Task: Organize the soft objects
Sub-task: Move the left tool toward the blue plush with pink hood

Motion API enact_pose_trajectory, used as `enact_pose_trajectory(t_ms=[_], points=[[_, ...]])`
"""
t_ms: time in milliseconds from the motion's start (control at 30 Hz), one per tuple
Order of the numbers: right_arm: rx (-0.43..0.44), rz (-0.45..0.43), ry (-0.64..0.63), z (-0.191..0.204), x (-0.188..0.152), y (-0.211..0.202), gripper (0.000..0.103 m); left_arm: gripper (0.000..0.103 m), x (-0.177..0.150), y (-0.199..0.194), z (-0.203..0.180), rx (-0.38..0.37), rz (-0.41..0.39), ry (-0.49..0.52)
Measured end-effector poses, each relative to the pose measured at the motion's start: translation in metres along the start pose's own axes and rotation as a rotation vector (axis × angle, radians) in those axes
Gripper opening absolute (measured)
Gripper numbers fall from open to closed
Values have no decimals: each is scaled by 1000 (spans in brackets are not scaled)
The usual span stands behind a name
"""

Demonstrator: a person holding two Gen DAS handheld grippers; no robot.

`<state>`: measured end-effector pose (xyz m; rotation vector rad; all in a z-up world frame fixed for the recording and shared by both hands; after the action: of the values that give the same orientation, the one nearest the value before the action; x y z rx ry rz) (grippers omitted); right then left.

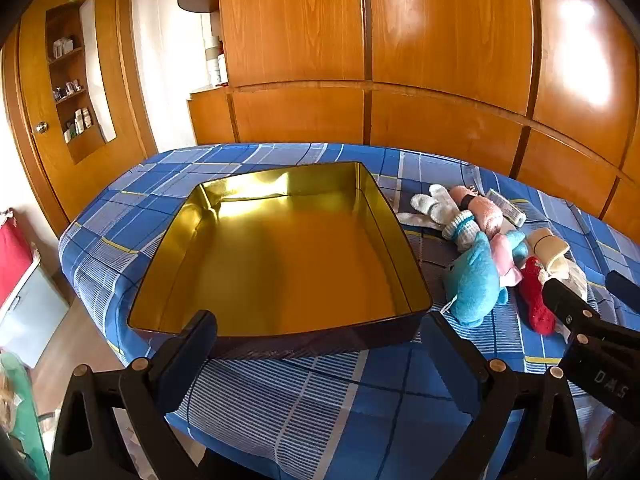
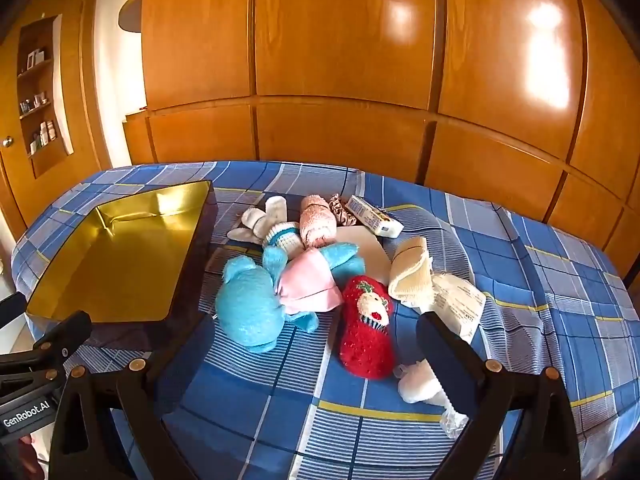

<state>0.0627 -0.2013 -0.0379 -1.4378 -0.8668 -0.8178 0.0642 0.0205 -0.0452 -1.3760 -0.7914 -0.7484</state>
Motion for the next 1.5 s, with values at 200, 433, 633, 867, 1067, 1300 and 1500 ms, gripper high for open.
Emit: enact_pose_trajectory(t_ms=[200,433,633,867,1067,1300,1500], points=[[1,-1,-9,-4,5,3,103,102,2,1,0,9,-2,3],[-4,-5,-13,-11,10,5,103,102,5,2,0,18,-6,11],[-11,-4,-4,-23,13,7,103,102,6,0,-2,26,-19,28],[-21,3,26,-48,20,9,103,102,6,0,-4,28,-17,43],[-51,13,60,-83,29,12,103,102,5,1,-9,22,-15,58],[-114,35,85,-138,28,25,103,102,4,3,-18,9,-8,85],[-165,52,193,-185,8,38,103,103,6,4,-32,-21,-6,130]])
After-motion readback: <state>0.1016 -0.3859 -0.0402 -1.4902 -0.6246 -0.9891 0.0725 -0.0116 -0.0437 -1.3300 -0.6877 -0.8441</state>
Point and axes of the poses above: each gripper's, at about its wrist camera, not at the fingertips, and y roughly the way its jaws point, z to its left, x to its top, the point moved 8 cm from there along y, roughly the way its jaws point, and after that the axes turned 9 degrees about -z, right-handed, at the moved point
